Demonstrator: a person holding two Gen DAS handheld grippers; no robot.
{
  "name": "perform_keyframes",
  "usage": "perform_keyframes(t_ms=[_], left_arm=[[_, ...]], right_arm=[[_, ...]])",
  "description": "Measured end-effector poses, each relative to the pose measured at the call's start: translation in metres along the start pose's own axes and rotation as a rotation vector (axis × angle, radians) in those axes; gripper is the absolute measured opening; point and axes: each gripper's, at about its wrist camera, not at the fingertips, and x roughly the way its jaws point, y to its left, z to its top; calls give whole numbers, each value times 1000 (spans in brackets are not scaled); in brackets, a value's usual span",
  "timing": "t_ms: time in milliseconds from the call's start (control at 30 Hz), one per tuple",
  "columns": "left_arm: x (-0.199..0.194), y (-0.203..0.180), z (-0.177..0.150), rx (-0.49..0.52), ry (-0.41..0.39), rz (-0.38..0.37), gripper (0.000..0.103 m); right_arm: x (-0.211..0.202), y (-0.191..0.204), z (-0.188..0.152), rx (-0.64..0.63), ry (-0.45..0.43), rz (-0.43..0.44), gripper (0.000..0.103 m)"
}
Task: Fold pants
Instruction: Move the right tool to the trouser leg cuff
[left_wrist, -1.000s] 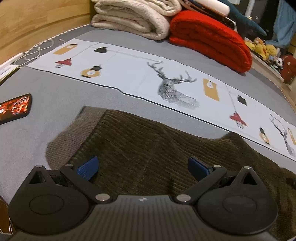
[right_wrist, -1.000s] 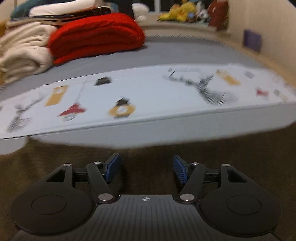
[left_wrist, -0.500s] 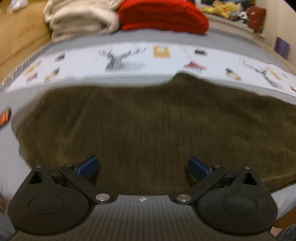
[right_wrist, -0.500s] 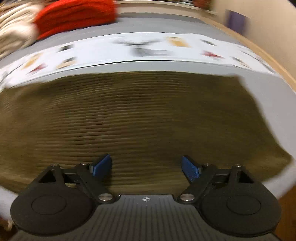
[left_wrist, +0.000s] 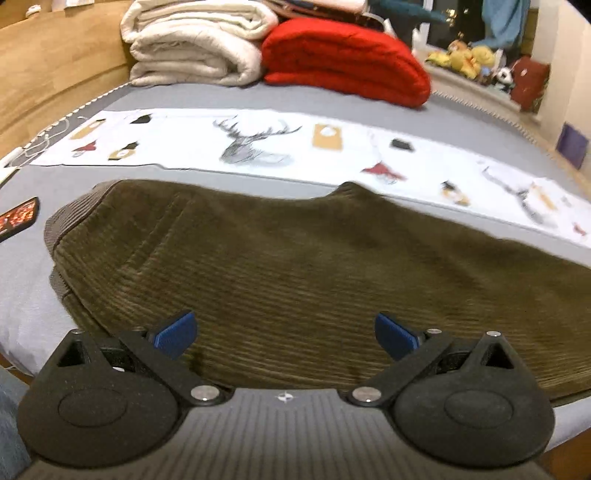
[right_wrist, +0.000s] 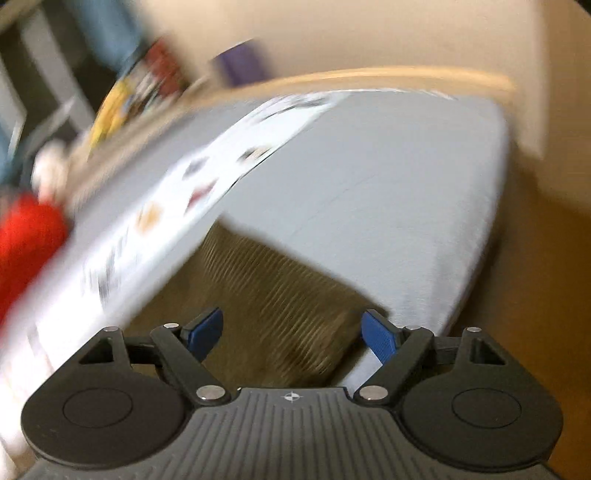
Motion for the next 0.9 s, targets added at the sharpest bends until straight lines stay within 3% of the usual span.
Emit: perform_keyframes(t_ms=[67, 167, 367, 600, 733, 767, 833, 900], left_arm=[[-5, -8, 0, 4, 4, -29, 103], [-8, -17, 0, 15, 11, -52, 103], [-8, -22, -3, 29, 18, -57, 103], [-5, -12, 2, -29, 48, -44, 103], [-3, -2, 7, -53, 44, -18, 103], [-2, 0, 8, -58, 45, -13, 103], [-1, 7, 7, -72, 47, -5, 103], [1, 12, 7, -86, 49, 1, 103]], right_arm=[[6, -25, 3, 140, 41, 52, 82], [19, -39, 2, 205, 101, 97, 79], [42, -38, -3, 149, 143, 70, 80], [48, -26, -5, 48, 69, 98, 83], [58, -15, -10, -38, 25, 70, 83], [59, -9, -10, -81, 20, 53, 71], [63, -6, -9, -81, 50, 51, 27], [61, -5, -6, -25, 57, 40, 27]])
